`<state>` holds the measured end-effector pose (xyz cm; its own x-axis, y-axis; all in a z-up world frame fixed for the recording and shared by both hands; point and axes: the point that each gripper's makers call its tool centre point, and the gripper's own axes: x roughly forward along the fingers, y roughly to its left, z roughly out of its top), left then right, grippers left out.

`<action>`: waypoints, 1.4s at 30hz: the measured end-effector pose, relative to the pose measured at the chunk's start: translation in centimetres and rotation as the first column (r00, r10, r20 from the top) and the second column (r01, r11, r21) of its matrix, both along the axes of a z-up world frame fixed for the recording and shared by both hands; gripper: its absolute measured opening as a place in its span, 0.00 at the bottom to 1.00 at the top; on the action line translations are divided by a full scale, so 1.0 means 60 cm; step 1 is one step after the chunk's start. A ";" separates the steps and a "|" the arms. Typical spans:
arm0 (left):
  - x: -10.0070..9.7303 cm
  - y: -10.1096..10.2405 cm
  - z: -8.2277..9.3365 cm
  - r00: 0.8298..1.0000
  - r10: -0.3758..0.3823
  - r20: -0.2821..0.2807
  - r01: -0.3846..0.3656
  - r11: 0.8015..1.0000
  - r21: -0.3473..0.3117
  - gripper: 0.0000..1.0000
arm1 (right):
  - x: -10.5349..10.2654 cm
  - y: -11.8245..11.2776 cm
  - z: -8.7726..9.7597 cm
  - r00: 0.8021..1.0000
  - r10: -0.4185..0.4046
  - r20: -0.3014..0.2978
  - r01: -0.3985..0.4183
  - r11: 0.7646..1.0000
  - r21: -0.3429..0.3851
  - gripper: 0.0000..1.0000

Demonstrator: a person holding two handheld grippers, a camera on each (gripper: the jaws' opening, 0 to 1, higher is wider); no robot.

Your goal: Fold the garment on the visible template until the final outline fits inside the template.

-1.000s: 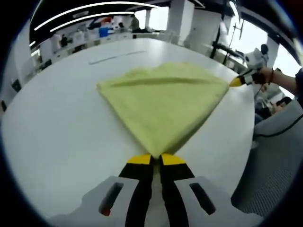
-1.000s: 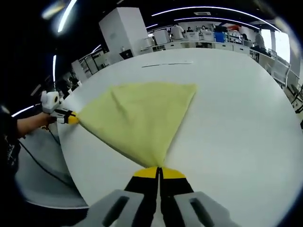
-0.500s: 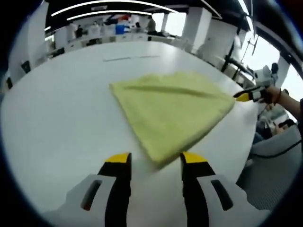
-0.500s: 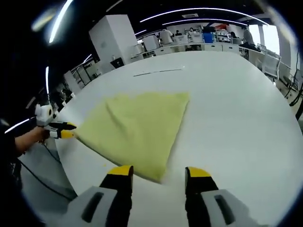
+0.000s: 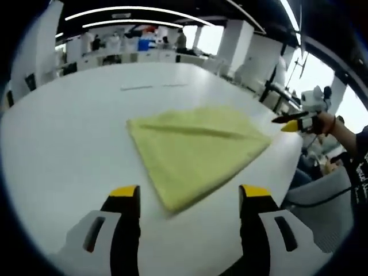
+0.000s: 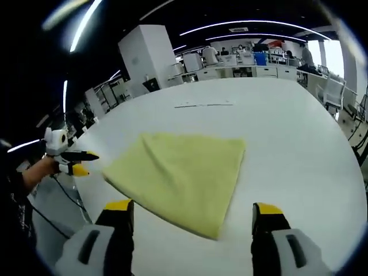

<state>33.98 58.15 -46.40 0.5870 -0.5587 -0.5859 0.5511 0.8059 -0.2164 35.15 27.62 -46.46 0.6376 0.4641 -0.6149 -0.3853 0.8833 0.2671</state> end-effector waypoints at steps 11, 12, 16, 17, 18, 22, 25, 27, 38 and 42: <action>-0.009 0.007 0.039 0.998 0.037 0.052 -0.035 0.999 -0.038 0.80 | -0.011 0.020 0.039 0.999 0.023 0.036 -0.024 1.000 0.017 0.97; -0.010 0.009 0.040 0.998 0.038 0.051 -0.036 0.999 -0.040 0.80 | -0.012 0.021 0.041 0.999 0.022 0.039 -0.022 1.000 0.018 0.98; -0.014 0.017 0.039 0.997 0.040 0.060 -0.039 0.999 -0.024 0.83 | -0.018 0.024 0.049 0.998 0.027 0.053 -0.028 0.999 0.017 0.99; -0.015 0.018 0.041 0.997 0.041 0.066 -0.040 0.999 -0.021 0.85 | -0.021 0.024 0.049 0.998 0.032 0.055 -0.033 0.999 0.010 0.99; -0.015 0.018 0.043 0.997 0.042 0.070 -0.041 0.999 -0.022 0.86 | -0.023 0.024 0.049 0.998 0.035 0.056 -0.036 0.999 0.005 0.99; -0.021 0.013 0.053 0.995 0.047 0.084 -0.043 0.998 -0.044 0.89 | -0.029 0.023 0.050 0.997 0.045 0.067 -0.044 0.999 -0.018 0.99; -0.028 0.005 0.056 0.995 0.042 0.091 -0.038 0.998 -0.043 0.90 | -0.031 0.024 0.055 0.996 0.052 0.077 -0.050 0.998 -0.027 0.99; -0.034 0.001 0.057 0.995 0.038 0.091 -0.035 0.998 -0.043 0.94 | -0.034 0.026 0.059 0.995 0.055 0.086 -0.052 0.998 -0.032 1.00; -0.041 0.005 0.060 0.993 0.033 0.115 -0.028 0.999 -0.041 0.99 | -0.045 0.032 0.067 0.991 0.087 0.105 -0.081 0.995 -0.057 1.00; -0.040 0.011 0.059 0.992 0.043 0.116 -0.039 0.999 -0.036 0.99 | -0.045 0.031 0.069 0.990 0.085 0.113 -0.079 0.995 -0.054 1.00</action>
